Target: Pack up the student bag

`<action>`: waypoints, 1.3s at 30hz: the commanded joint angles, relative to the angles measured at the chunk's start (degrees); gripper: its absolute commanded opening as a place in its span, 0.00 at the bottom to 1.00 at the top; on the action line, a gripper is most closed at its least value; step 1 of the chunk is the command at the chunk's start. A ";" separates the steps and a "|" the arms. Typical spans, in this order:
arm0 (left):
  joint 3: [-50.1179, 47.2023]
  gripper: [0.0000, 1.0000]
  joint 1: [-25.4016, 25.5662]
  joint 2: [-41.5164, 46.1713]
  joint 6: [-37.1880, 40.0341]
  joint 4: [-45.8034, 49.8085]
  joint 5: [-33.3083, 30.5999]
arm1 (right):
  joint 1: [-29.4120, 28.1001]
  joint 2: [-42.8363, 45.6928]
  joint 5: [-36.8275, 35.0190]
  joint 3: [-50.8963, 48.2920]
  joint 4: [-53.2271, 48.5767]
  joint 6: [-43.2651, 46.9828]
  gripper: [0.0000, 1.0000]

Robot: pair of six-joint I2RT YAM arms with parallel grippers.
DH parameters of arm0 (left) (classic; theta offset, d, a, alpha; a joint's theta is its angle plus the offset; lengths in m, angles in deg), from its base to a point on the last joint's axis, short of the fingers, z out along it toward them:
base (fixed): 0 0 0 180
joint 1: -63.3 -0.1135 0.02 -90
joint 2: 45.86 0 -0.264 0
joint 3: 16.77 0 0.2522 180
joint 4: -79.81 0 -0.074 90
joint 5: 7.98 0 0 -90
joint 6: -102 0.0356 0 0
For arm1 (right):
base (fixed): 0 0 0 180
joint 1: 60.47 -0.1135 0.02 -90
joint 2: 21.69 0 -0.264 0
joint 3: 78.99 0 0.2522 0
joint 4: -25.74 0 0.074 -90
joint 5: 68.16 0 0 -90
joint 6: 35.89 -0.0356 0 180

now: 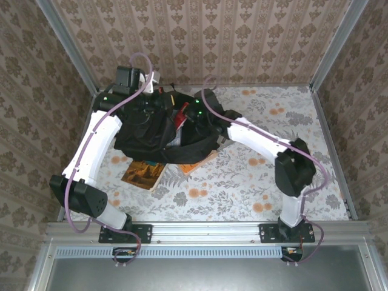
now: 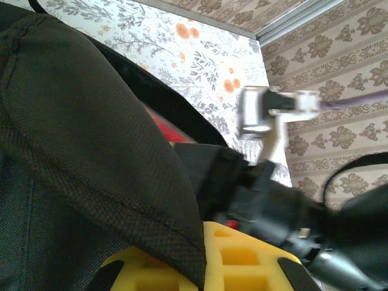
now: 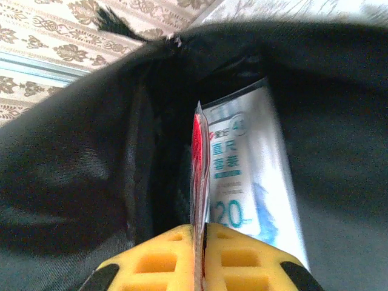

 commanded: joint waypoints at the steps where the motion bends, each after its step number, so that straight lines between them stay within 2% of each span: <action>1: 3.38 0.00 -0.71 3.15 -0.62 -5.30 3.41 | -1.64 -6.34 1.65 4.80 5.71 -8.38 0.11; 3: 3.19 0.00 -1.09 3.24 -0.60 -5.29 3.50 | -2.65 -10.09 4.94 7.72 8.57 -10.24 0.17; 4: 3.00 0.00 -1.36 3.40 -0.60 -5.36 3.43 | -3.14 -12.10 6.72 9.99 8.78 -10.51 0.23; 6: 2.56 0.00 -1.89 3.69 -0.69 -5.55 3.51 | -3.89 -13.80 7.65 12.71 6.97 -9.37 0.41; 7: 2.31 0.00 -2.17 3.78 -0.69 -5.56 3.62 | -4.20 -13.44 5.70 12.80 4.48 -8.91 0.51; 10: 1.57 0.00 -2.78 4.02 -1.04 -6.05 3.90 | -3.92 -11.03 4.27 9.89 5.02 -7.03 0.59; 15: 0.86 0.00 -3.12 4.14 -1.21 -6.61 3.86 | -2.79 -7.94 5.91 7.01 4.31 -4.31 0.61; 18: 0.47 0.00 -3.30 4.12 -1.05 -6.53 3.41 | -2.43 -6.31 7.37 6.96 1.64 0.31 0.64; 22: -1.31 0.00 -3.43 4.64 -0.77 -6.65 2.23 | -1.71 -1.24 7.22 3.78 -1.61 8.72 0.78; 27: -8.07 0.00 -3.32 6.48 -3.03 -10.28 0.57 | 0.95 7.47 10.66 -4.56 0.31 16.87 0.82; 31: -12.84 0.00 -2.46 7.20 -4.25 -12.99 -0.07 | 5.56 13.51 10.90 -12.69 1.84 18.52 0.79; 34: -14.98 0.00 -1.32 7.04 -3.69 -13.67 -0.85 | 11.20 15.27 10.49 -16.90 1.24 18.18 0.77; 36: -15.92 0.00 -0.62 7.01 -3.04 -13.88 -1.45 | 14.22 14.28 10.66 -17.20 0.09 19.60 0.77; 39: -16.89 0.00 -0.18 7.32 -1.31 -13.77 -2.76 | 18.04 8.74 10.10 -11.50 -6.03 25.91 0.78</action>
